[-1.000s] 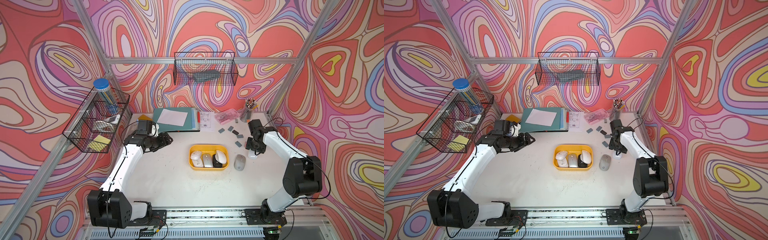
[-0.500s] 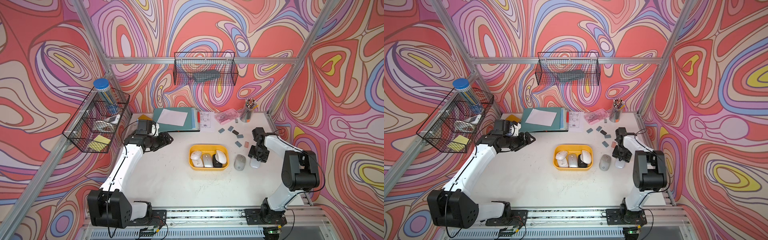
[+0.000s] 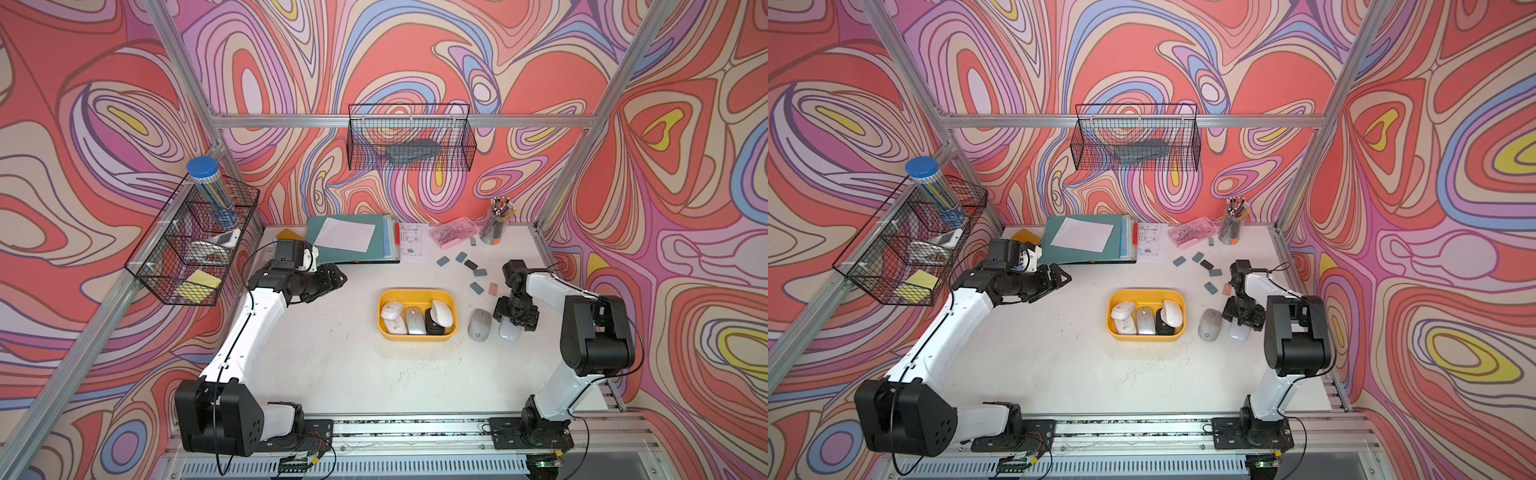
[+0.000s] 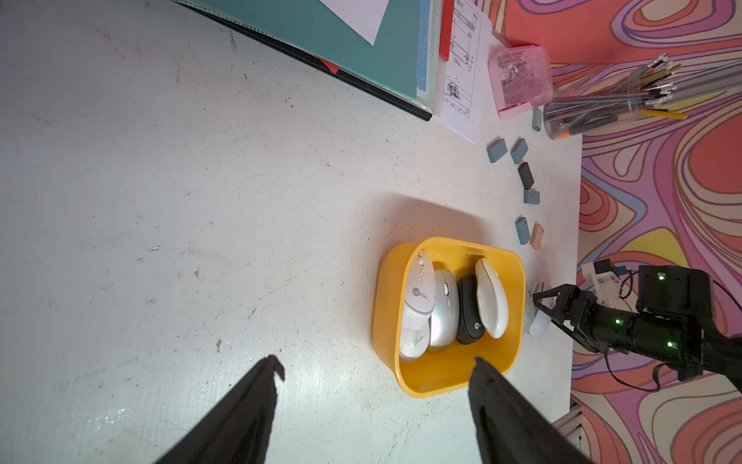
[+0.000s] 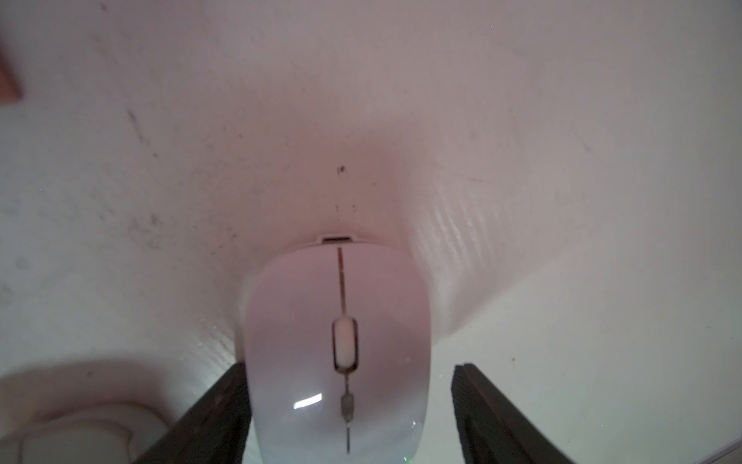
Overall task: Take out the mouse from the storage box
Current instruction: Place the mouse at the center of the board, then pick up the mouse from the storage box.
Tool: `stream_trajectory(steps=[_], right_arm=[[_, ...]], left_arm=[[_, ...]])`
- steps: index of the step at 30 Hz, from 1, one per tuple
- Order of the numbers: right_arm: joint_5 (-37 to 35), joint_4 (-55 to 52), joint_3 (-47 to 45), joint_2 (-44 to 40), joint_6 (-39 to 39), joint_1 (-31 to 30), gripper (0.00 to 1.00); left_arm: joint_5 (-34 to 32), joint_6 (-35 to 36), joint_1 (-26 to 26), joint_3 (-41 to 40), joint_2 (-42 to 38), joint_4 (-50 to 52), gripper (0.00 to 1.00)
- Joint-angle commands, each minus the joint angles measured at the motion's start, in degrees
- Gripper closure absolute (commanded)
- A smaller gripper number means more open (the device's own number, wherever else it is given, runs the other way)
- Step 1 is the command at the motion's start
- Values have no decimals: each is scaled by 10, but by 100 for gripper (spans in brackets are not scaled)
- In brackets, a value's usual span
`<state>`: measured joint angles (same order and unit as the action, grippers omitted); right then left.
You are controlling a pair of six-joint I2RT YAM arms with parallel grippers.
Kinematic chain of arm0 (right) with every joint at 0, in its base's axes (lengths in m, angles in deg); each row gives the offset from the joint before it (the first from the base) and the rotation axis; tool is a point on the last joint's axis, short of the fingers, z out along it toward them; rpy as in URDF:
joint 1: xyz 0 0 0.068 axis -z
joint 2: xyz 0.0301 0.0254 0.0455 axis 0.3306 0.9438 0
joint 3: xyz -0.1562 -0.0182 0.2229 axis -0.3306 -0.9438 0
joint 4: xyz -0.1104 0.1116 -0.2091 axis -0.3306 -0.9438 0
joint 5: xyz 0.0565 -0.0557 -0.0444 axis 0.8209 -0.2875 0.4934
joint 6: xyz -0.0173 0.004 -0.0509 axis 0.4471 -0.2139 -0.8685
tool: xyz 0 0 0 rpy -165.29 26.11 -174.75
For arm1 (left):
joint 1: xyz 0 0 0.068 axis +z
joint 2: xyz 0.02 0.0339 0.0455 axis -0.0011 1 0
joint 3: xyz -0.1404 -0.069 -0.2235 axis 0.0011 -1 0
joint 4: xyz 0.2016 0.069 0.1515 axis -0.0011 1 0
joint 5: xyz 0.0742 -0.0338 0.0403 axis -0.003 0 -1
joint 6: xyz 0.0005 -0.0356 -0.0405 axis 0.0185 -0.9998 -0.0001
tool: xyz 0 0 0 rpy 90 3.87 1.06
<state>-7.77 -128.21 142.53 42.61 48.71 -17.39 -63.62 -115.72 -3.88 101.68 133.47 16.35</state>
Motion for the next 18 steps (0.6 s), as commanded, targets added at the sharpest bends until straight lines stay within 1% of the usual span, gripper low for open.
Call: stream_trajectory(steps=[1,3,5,8,10,13,15,18], right_arm=[[-14,-11,12,-76,11,0,21],[-4,-20,34,-124,3,-9,21],[7,-43,69,-148,-7,-34,22],[9,-64,117,-155,-6,-127,22],[15,-65,150,-137,10,-212,23],[47,-50,202,-78,30,-318,23],[73,-33,230,-34,34,-361,23],[112,1,245,17,43,-389,23]], left_arm=[[3,1,2,-4,8,-2,20],[1,1,2,-4,8,-2,20],[-4,1,2,-4,9,-3,19],[-7,1,2,-4,10,-2,20],[-9,1,2,-4,11,-1,20],[-10,0,2,-4,13,-1,19],[-9,1,2,-4,15,0,20],[-5,1,2,-4,15,0,19]])
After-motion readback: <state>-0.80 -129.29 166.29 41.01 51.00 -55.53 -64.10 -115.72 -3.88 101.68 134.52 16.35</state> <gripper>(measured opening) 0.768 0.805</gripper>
